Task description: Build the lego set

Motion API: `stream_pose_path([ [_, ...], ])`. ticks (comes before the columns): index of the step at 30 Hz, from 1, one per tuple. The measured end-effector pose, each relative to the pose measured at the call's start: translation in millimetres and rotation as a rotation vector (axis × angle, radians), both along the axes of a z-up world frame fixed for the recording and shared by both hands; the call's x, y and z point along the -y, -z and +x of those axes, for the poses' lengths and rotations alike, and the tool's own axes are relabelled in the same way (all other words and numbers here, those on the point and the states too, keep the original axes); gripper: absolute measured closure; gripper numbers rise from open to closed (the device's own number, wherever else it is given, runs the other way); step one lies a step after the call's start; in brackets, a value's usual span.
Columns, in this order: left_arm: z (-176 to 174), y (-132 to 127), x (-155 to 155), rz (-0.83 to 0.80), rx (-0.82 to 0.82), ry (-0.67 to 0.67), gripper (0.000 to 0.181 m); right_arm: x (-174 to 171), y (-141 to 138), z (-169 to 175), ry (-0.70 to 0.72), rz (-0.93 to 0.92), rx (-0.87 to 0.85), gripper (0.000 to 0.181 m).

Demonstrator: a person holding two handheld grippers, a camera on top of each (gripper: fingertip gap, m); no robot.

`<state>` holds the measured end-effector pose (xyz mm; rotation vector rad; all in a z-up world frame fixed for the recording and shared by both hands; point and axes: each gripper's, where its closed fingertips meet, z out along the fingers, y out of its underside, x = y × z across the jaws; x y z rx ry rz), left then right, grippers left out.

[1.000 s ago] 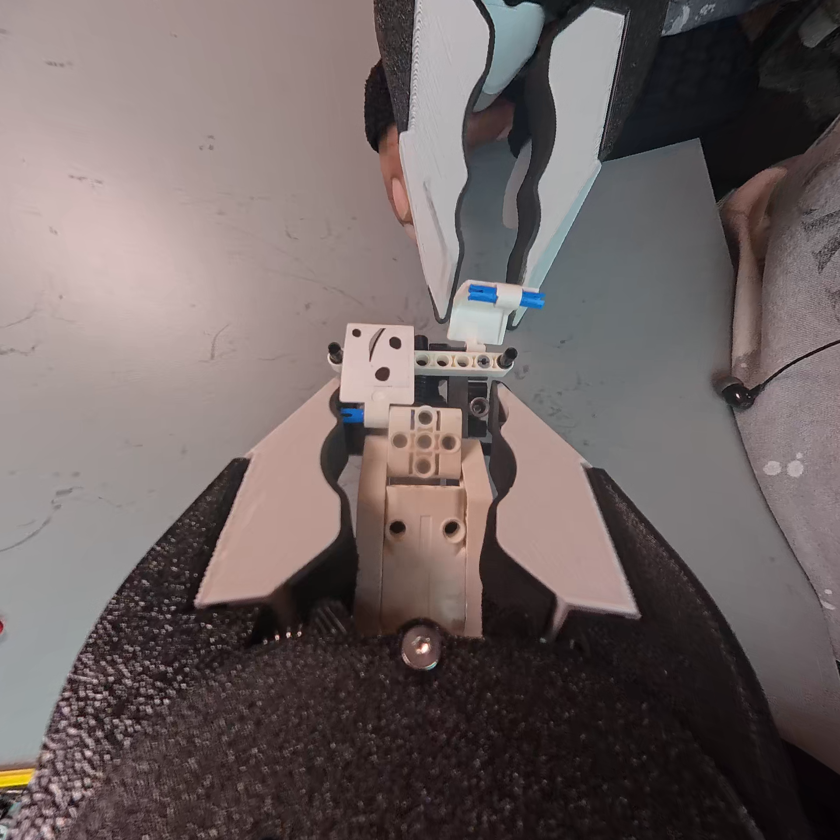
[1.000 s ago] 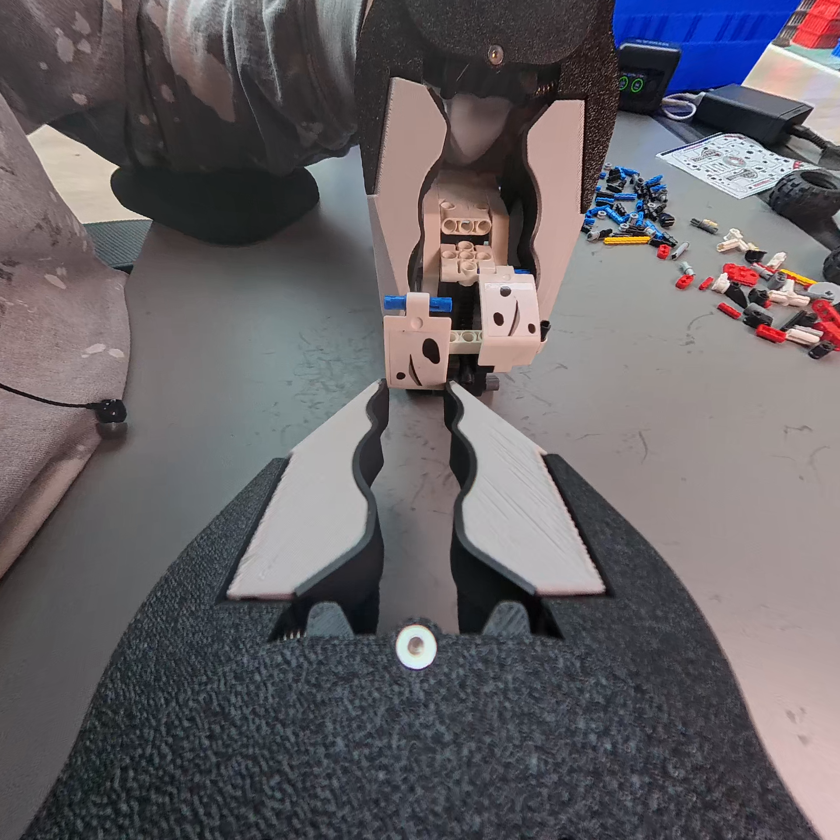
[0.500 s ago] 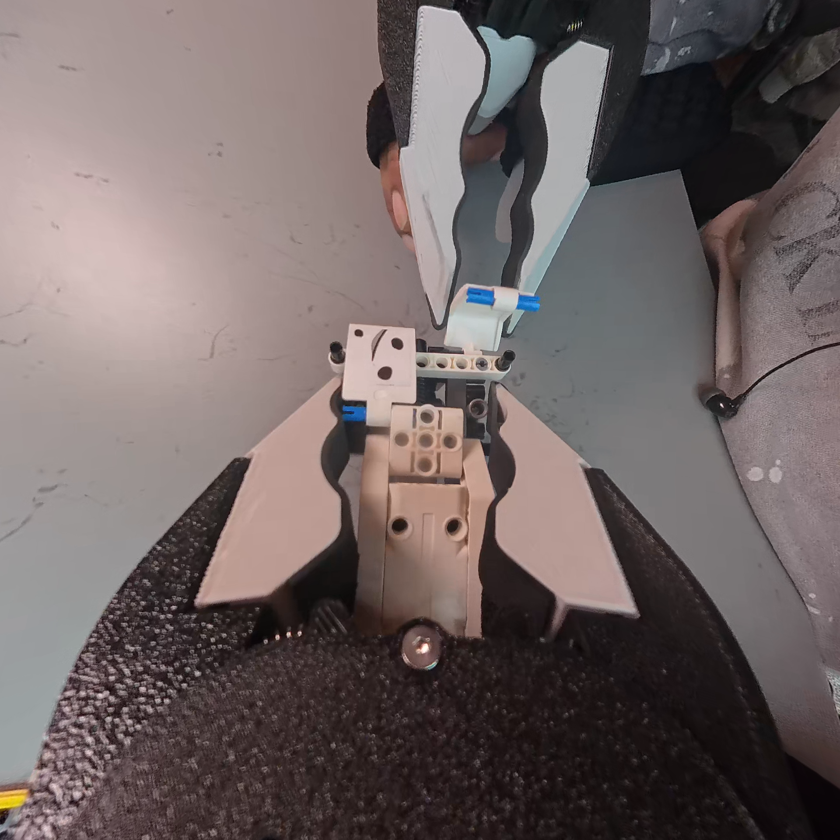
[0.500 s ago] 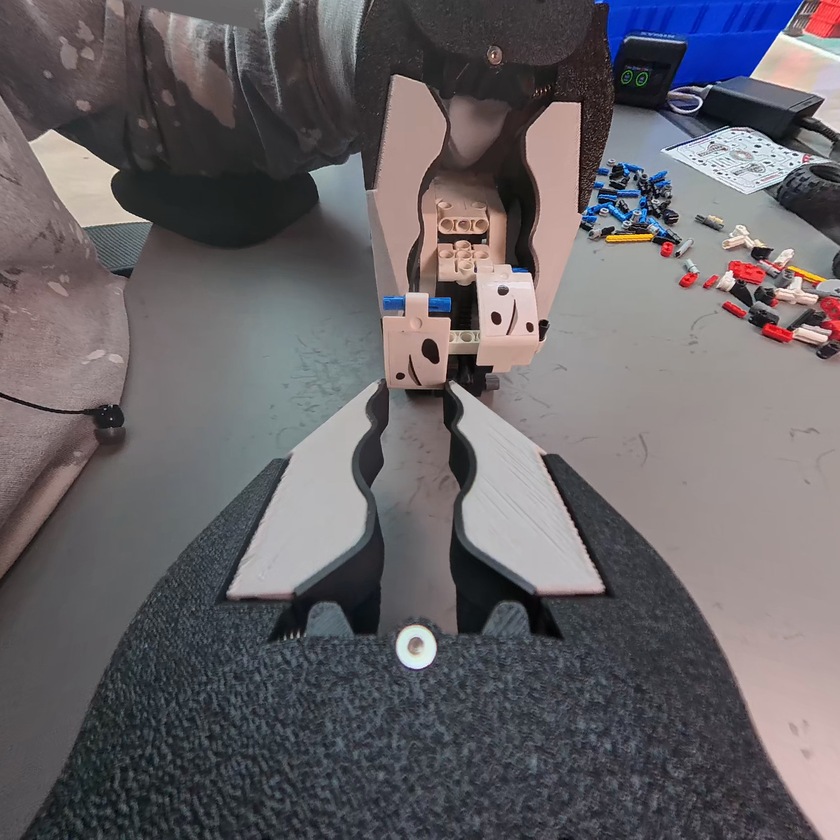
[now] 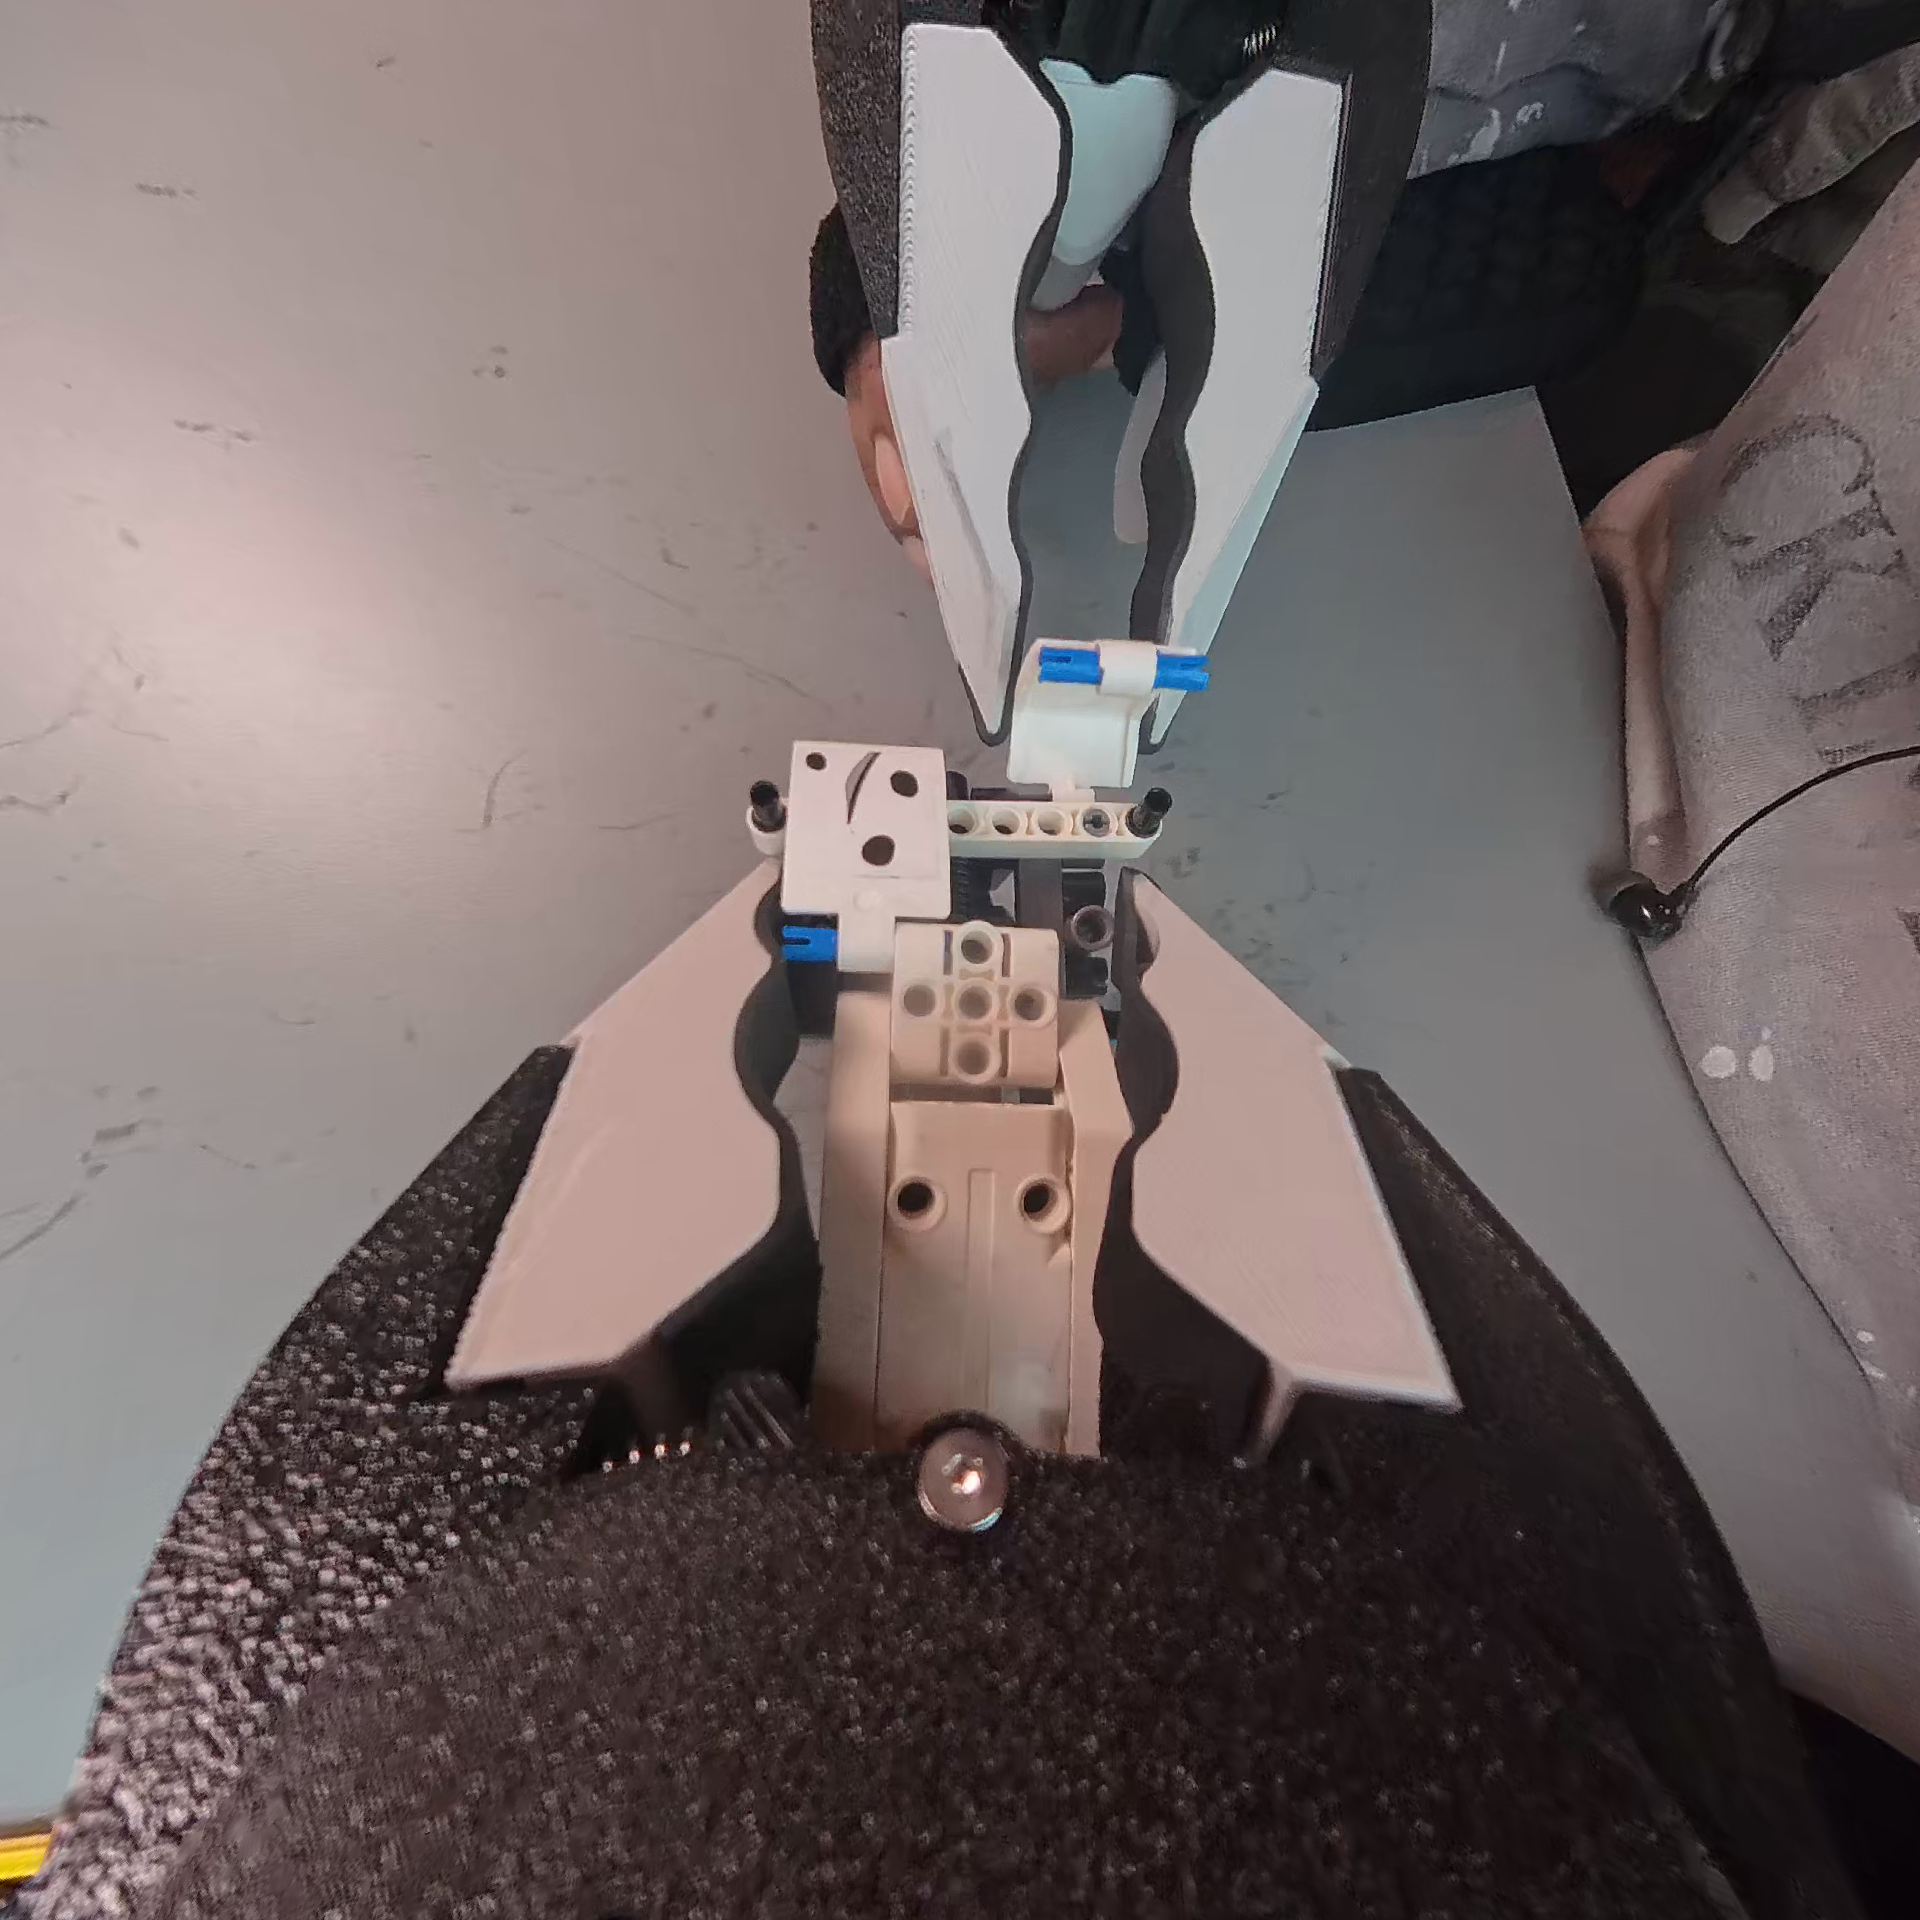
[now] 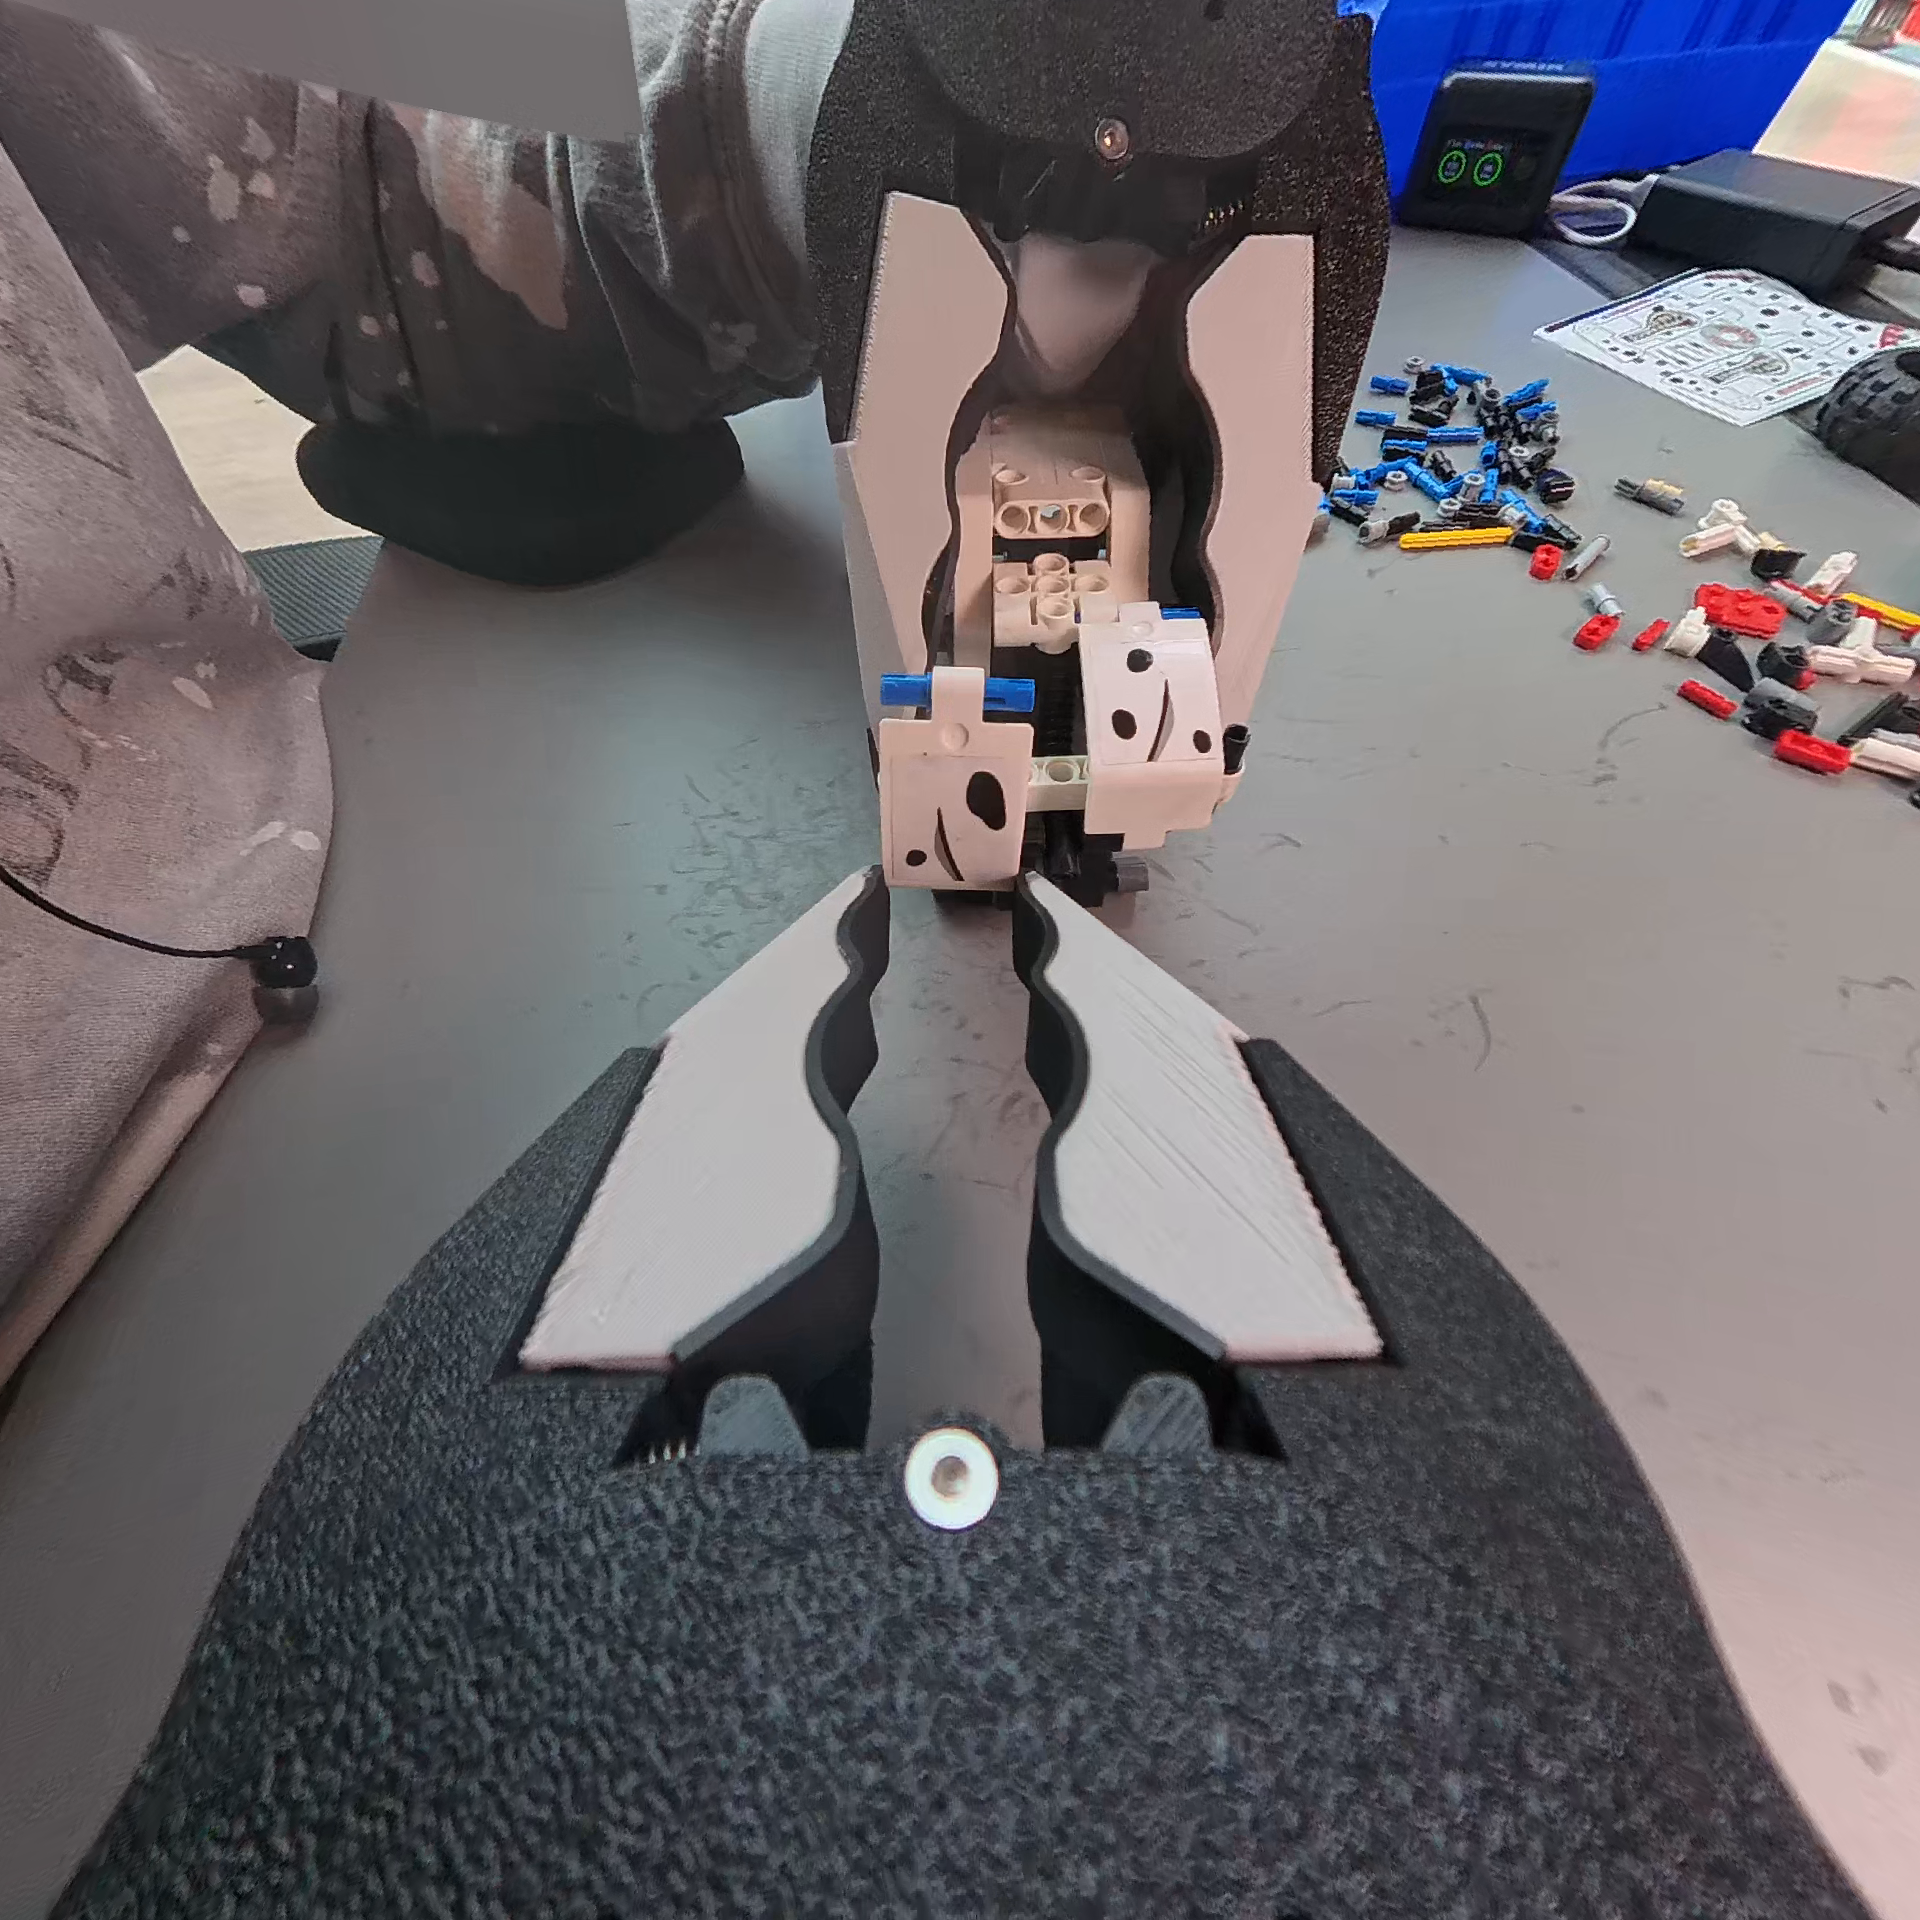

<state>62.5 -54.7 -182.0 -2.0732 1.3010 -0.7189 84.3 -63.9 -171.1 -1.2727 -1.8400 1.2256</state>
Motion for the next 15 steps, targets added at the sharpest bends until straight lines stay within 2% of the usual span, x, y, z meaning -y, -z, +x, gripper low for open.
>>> stream_pose_path([
  [4,-1.6,-0.3,-0.3,-0.005,0.007,-0.001,0.122,0.3,-0.2,-1.8,-0.016,0.003,0.0,0.159],
  [15,-4.2,0.1,0.2,0.012,-0.006,-0.003,0.122,-6.4,1.2,-7.5,0.049,-0.009,0.013,0.159],
])
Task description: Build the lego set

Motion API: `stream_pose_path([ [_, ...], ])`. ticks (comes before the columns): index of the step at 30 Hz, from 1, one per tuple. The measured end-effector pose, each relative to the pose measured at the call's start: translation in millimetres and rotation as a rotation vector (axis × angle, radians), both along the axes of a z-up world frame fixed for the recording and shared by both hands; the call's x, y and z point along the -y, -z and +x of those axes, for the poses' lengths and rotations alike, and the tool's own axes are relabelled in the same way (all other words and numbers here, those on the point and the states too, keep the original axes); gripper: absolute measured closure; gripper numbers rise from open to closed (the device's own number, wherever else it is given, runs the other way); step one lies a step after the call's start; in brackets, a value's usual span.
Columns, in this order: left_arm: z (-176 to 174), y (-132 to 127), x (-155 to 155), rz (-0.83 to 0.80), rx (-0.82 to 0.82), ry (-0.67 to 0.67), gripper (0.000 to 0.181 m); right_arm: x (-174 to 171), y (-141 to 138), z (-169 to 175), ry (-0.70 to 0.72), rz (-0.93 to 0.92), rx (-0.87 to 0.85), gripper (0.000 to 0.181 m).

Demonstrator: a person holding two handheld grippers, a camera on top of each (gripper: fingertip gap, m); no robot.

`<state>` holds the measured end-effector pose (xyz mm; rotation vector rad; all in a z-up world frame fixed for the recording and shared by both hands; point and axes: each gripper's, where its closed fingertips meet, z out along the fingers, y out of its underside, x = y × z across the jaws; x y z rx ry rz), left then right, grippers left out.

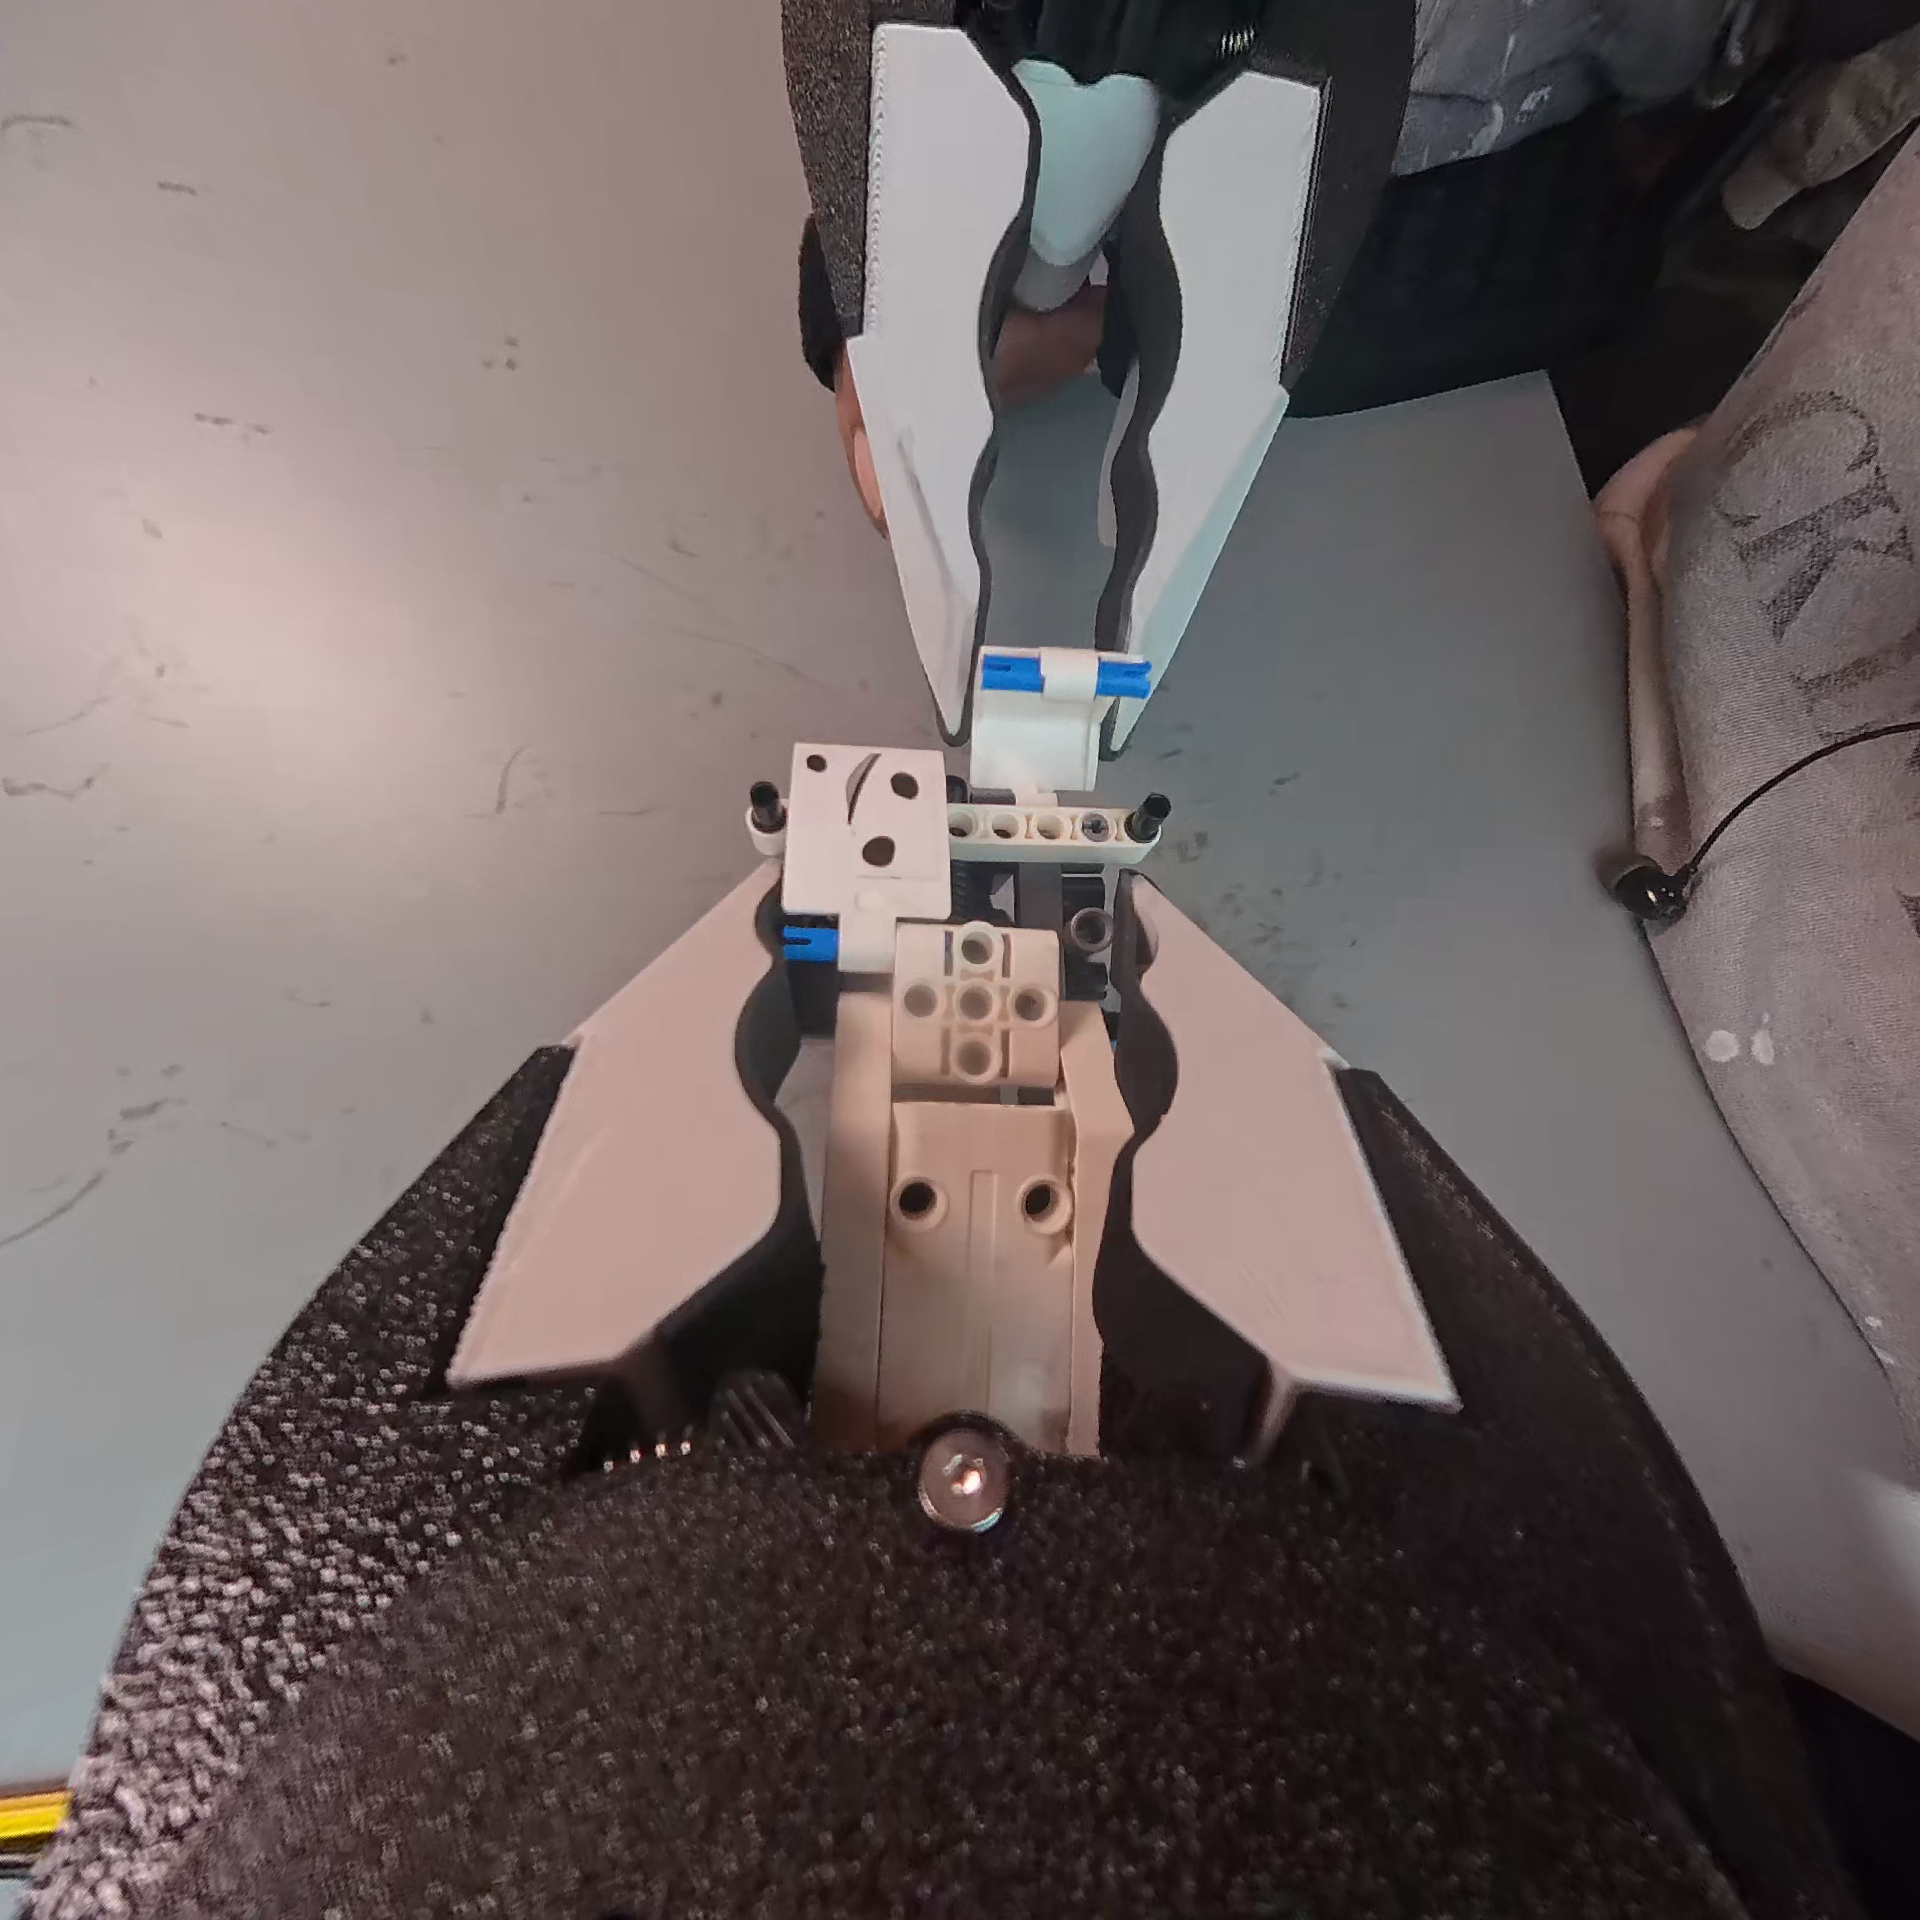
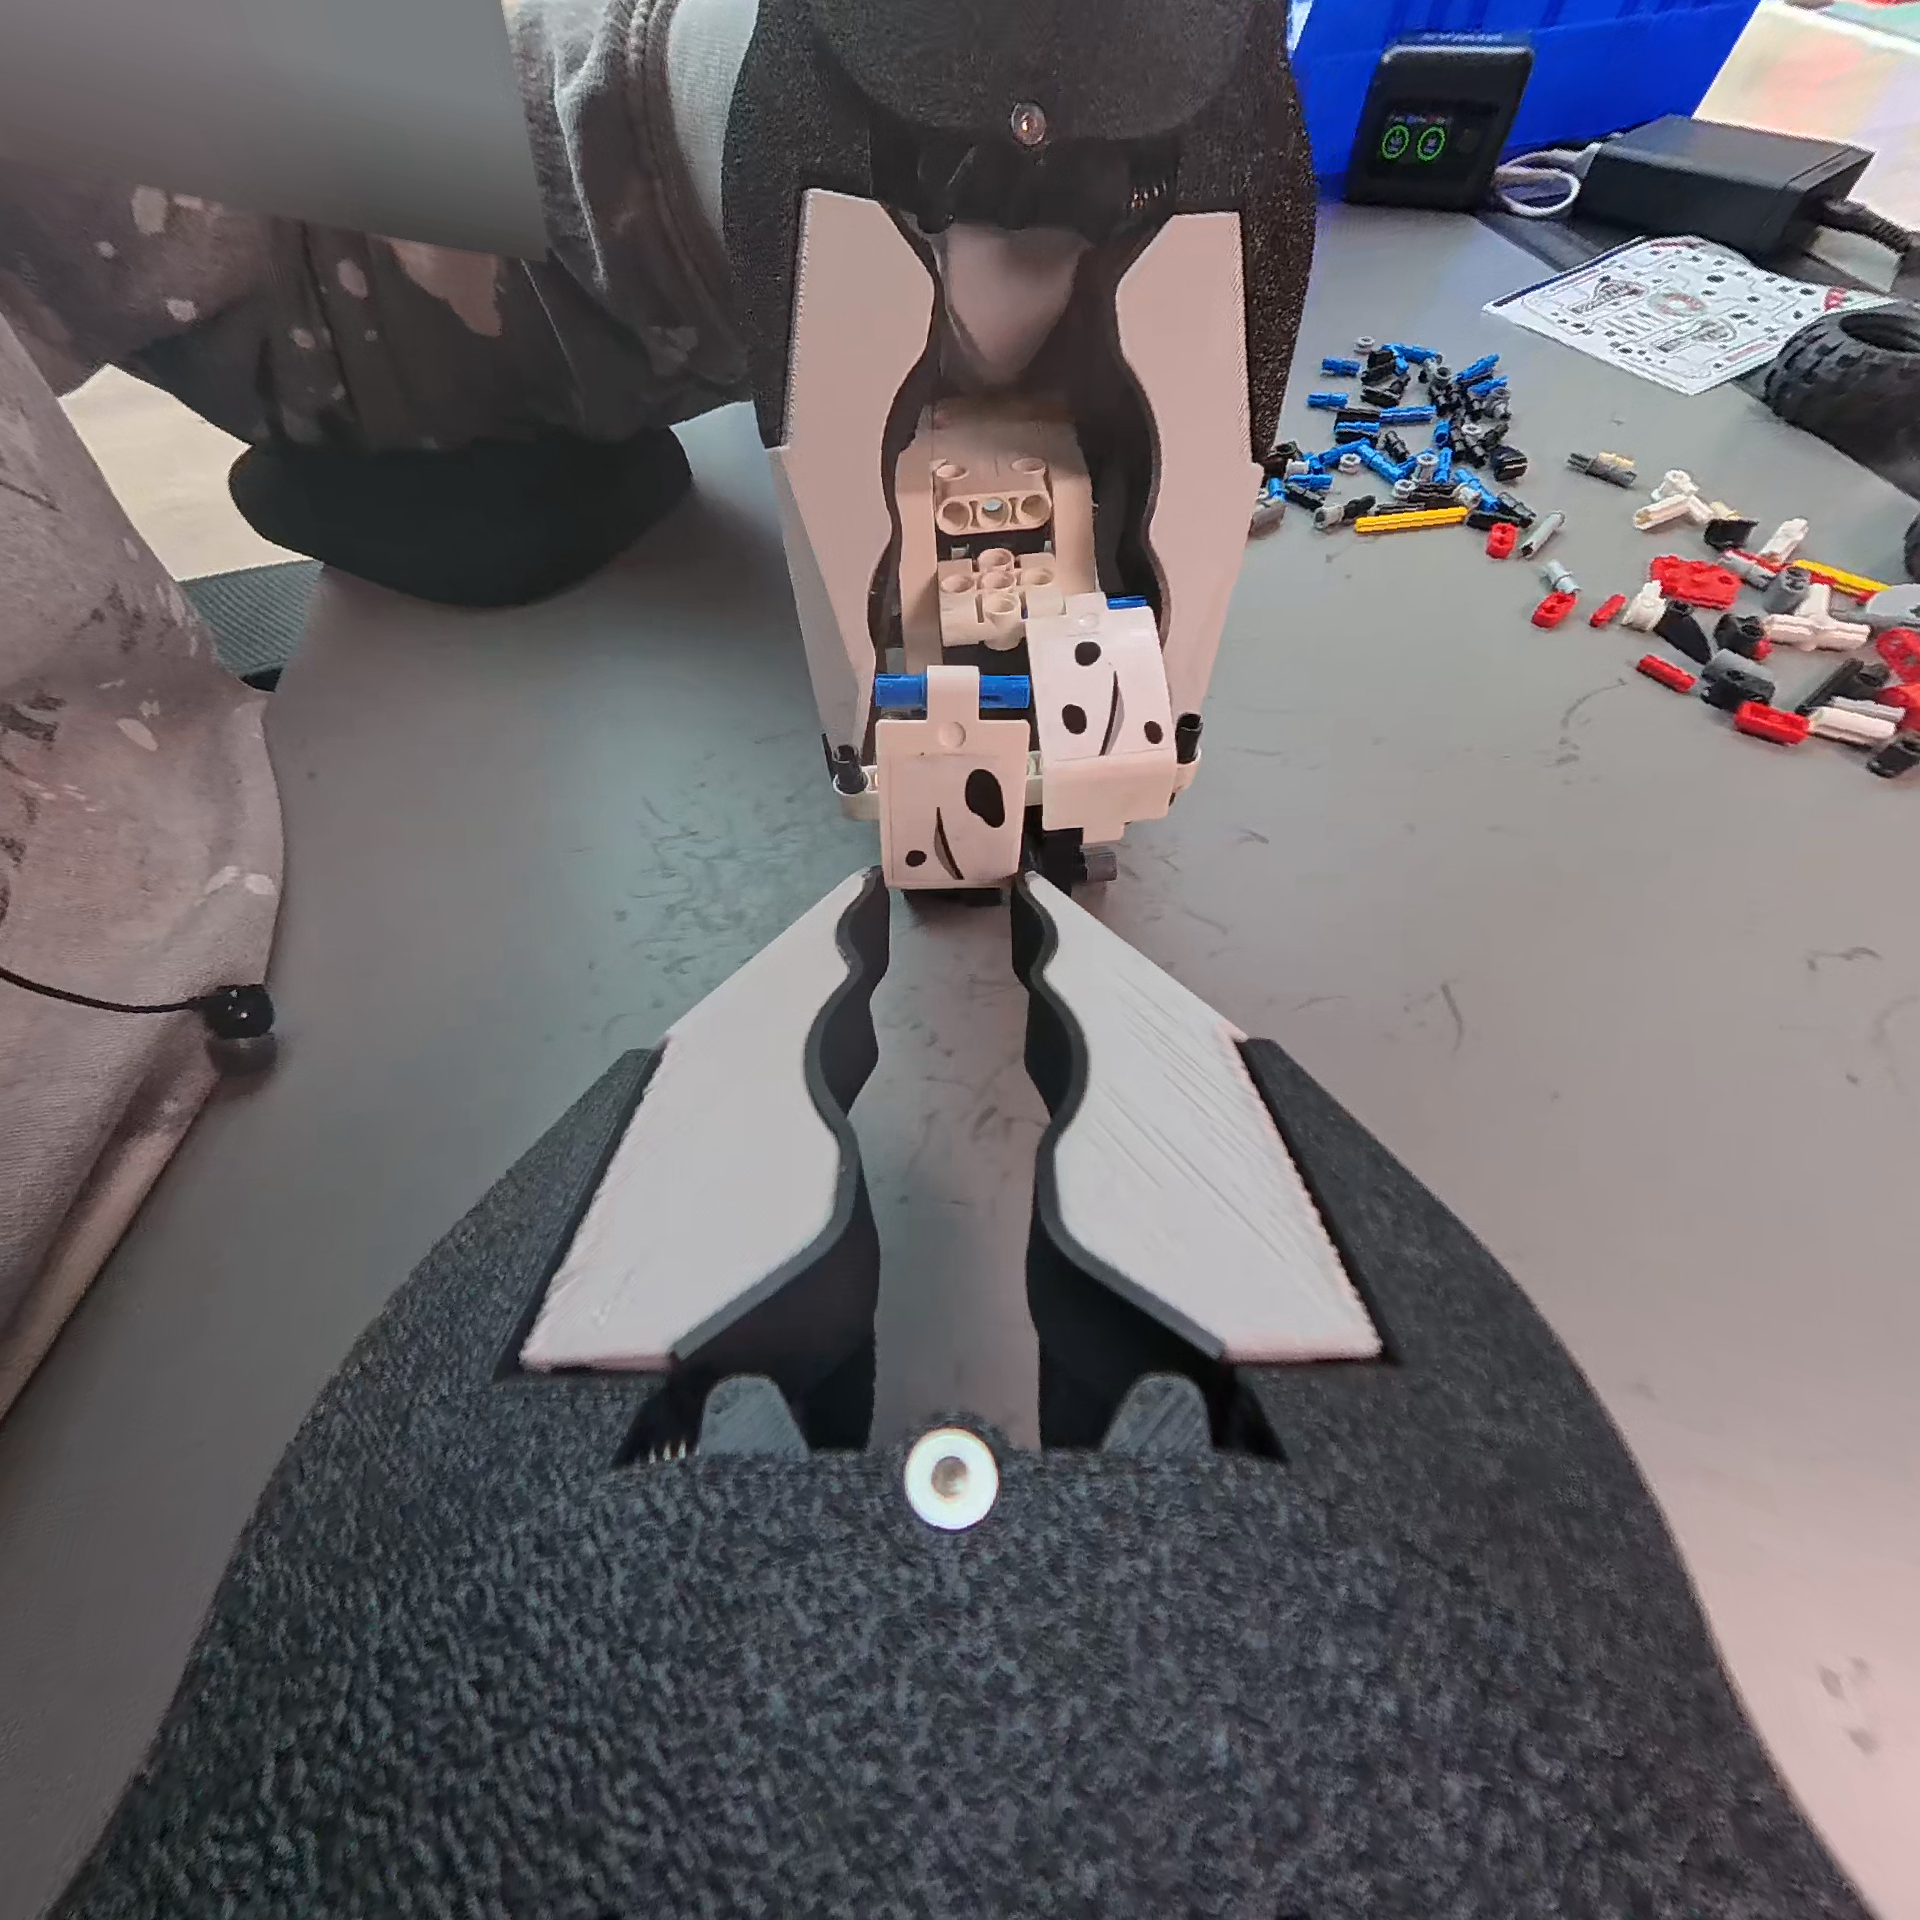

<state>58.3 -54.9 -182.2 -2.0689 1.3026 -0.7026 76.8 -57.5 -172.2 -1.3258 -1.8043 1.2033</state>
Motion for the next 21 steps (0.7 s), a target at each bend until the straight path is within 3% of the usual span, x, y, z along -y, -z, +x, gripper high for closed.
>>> stream_pose_path([
  [13,1.7,-1.0,4.8,0.025,0.005,0.032,0.121,5.4,-1.5,1.3,-0.005,0.043,-0.027,0.156],
  [17,3.6,-2.3,7.1,0.022,0.019,0.04,0.12,5.9,-3.6,6.8,-0.006,0.013,-0.025,0.132],
  [21,3.9,-6.5,8.4,0.02,0.035,0.048,0.115,6.0,-0.6,5.5,0.01,-0.009,0.001,0.127],
])
